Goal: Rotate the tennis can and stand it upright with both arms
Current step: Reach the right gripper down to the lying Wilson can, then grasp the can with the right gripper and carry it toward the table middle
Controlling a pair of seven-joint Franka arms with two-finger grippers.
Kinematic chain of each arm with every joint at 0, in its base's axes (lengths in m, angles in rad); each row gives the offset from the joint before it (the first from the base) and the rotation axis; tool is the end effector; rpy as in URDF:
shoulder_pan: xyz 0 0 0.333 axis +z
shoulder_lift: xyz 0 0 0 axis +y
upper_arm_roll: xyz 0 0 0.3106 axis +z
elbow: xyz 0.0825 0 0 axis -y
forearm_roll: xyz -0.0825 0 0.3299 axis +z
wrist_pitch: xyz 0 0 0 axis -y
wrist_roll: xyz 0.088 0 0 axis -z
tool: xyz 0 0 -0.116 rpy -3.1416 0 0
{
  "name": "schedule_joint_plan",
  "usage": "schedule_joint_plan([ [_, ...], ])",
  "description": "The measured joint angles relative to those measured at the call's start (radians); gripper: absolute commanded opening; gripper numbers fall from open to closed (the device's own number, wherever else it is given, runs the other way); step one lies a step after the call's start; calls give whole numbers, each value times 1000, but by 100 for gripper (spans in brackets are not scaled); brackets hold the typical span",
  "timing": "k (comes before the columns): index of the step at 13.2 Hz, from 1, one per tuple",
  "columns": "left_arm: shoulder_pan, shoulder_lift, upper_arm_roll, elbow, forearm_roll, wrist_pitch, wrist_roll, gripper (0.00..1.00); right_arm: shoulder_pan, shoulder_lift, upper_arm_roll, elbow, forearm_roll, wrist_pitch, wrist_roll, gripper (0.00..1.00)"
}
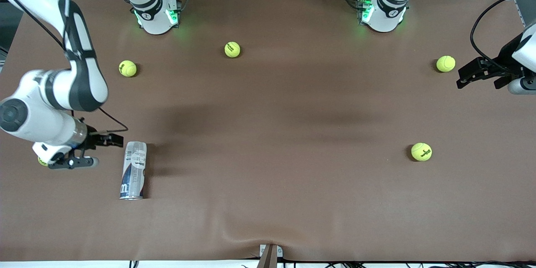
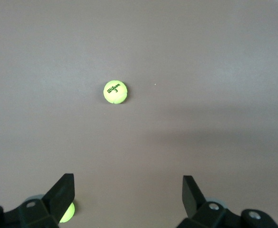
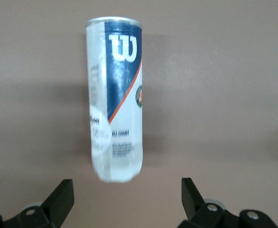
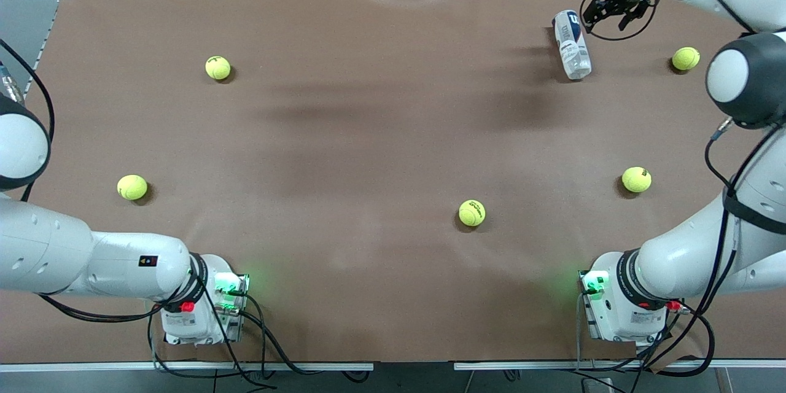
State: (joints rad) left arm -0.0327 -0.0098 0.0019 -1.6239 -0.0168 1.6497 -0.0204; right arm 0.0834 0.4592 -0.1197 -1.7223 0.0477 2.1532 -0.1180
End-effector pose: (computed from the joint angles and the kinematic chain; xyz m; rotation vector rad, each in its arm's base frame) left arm 0.5044 -0.0174 0.5998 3.1234 -0.0146 0.0549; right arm 0.6138 -0.0122 0.3365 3.1279 0.1042 -0.0401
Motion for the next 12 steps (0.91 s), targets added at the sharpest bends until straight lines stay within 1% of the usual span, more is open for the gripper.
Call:
schedule_joint_plan([
  [3,-1,0,-1,1,0,0,0,100,4,106,3,66,39,62,2,100],
  [6,-1,0,-1,2,0,0,1,100,17,189,4,99,46,160,3,100],
  [9,-3,0,-4,2,0,0,1,100,23,251,4,115,46,208,3,100],
  [12,-4,0,-12,2,0,0,1,100,23,290,4,123,46,247,3,100],
])
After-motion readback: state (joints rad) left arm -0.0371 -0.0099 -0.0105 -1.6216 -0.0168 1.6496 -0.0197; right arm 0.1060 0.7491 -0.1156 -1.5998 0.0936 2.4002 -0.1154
